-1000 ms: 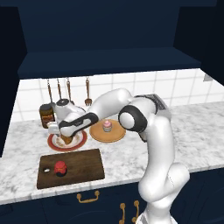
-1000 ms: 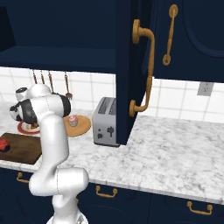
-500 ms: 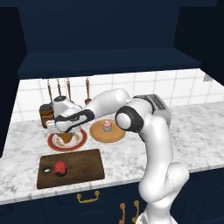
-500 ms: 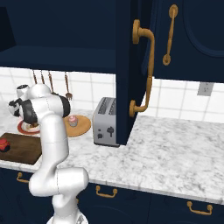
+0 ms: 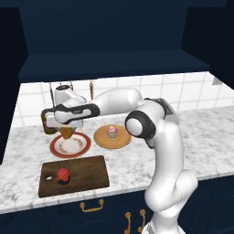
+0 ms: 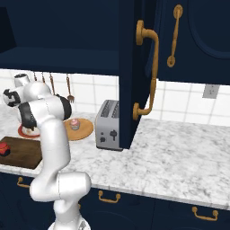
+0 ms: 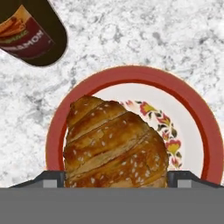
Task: From the different types of pastries on the counter, select a croissant and place it on the cutting board. Then retrieve a jar of jam from the cabinet and place it alongside the croissant on the cutting board.
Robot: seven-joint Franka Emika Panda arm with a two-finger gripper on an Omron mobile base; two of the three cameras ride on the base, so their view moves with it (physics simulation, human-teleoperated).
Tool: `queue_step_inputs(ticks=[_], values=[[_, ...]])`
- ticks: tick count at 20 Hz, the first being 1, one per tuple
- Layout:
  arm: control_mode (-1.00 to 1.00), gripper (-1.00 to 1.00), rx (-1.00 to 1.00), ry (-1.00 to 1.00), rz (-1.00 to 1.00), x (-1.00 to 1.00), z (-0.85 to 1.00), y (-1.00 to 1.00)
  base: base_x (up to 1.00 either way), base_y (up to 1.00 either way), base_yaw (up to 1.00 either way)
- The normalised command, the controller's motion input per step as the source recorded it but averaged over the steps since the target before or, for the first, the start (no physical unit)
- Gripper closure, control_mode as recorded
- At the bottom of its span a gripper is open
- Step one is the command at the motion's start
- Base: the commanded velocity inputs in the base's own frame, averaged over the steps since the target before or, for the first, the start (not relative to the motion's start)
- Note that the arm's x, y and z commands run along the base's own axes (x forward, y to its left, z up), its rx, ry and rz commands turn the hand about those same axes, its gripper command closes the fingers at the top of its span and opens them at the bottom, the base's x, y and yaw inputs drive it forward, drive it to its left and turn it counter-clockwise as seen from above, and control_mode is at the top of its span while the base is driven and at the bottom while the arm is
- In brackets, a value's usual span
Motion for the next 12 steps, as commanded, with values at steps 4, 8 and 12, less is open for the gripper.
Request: queue_step_inputs(ticks=[4,8,12], values=[[-1.00,1.00,0.00,-0.04,0.00,-0.93,-0.26,-0.09,0.00,0.00,0.00],[-1.00,1.00,0.03,-0.03,-0.01,-1.00,-0.17,-0.15,0.00,0.00,0.00],[-1.00,1.00,0.10,-0.06,0.00,-0.73,0.01,-0.34,0.00,0.00,0.00]])
